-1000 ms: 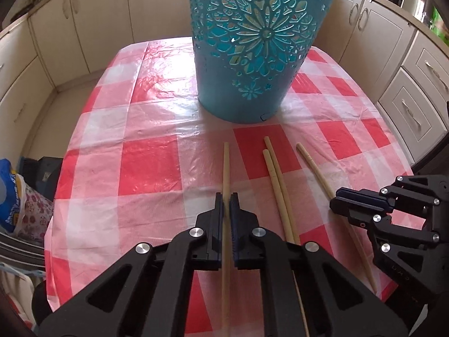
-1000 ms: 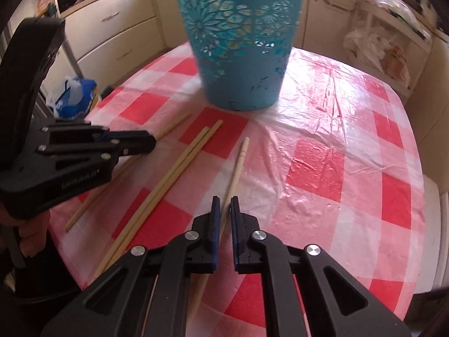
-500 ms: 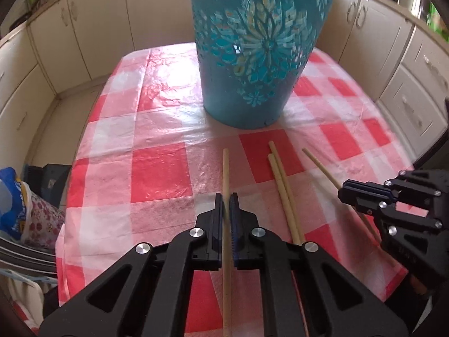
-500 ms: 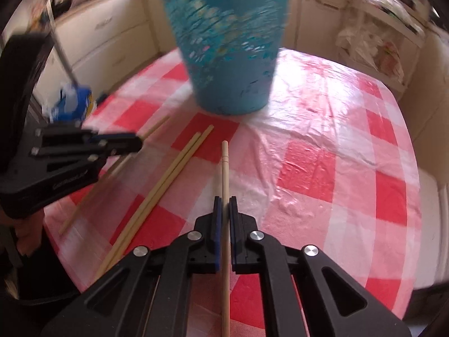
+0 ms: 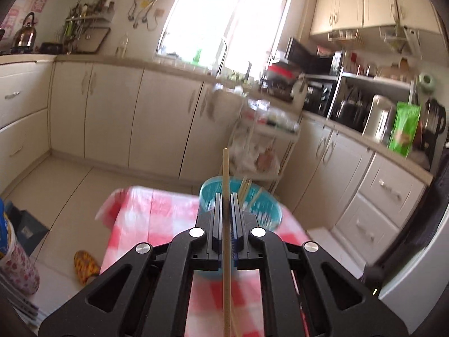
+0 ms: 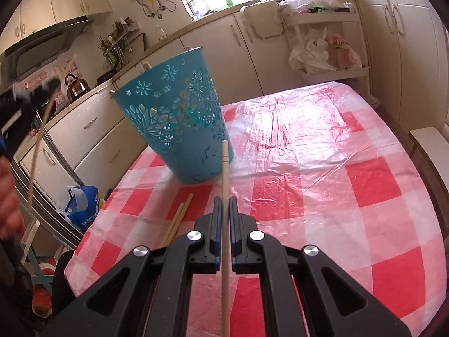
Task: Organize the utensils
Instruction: 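Lift the left tool's stick over the basket and open it while the right tool grasps a stick, then carry the right tool's stick over the basket and open it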
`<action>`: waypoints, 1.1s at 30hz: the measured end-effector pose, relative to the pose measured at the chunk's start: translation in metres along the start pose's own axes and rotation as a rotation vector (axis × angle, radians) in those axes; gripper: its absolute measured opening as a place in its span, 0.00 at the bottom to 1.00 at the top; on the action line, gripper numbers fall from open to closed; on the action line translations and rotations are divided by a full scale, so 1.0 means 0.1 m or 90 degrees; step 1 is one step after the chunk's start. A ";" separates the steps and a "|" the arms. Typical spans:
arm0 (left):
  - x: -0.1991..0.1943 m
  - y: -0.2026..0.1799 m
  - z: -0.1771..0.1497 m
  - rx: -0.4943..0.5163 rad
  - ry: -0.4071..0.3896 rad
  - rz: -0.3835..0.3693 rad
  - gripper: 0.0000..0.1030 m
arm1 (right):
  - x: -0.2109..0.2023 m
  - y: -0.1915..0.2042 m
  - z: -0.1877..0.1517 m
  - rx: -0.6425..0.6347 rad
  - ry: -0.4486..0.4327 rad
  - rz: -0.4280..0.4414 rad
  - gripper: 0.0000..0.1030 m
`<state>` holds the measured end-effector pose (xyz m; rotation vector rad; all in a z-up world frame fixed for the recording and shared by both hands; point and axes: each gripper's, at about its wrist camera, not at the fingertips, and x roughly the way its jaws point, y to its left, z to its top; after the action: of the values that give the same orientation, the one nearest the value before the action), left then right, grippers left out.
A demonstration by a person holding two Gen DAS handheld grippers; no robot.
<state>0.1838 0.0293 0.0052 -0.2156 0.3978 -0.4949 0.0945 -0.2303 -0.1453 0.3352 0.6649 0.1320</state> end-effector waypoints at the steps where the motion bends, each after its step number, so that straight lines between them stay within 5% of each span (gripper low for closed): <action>1: 0.02 -0.03 0.08 0.001 -0.016 -0.006 0.04 | 0.01 0.00 0.01 0.001 0.005 0.001 0.06; 14: 0.84 -0.27 0.70 -0.006 -0.176 0.020 0.05 | 0.03 0.01 -0.02 0.000 0.006 0.014 0.06; 25: 1.21 -0.14 0.17 0.026 -0.039 0.055 0.06 | 0.03 -0.01 -0.02 0.004 0.007 0.017 0.06; 28: 1.15 -0.10 0.06 0.036 -0.009 0.058 0.20 | 0.03 -0.02 -0.02 0.010 0.009 0.019 0.06; 30: 1.02 -0.03 -0.01 0.033 -0.003 0.076 0.52 | 0.03 -0.04 -0.01 0.015 0.007 0.022 0.06; 33: 0.76 0.10 -0.12 0.020 -0.024 0.107 0.61 | -0.01 -0.06 -0.02 0.020 -0.006 0.031 0.06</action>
<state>0.2445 -0.0017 -0.0329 -0.1596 0.3684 -0.3314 0.0925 -0.2356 -0.1476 0.3830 0.6504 0.1668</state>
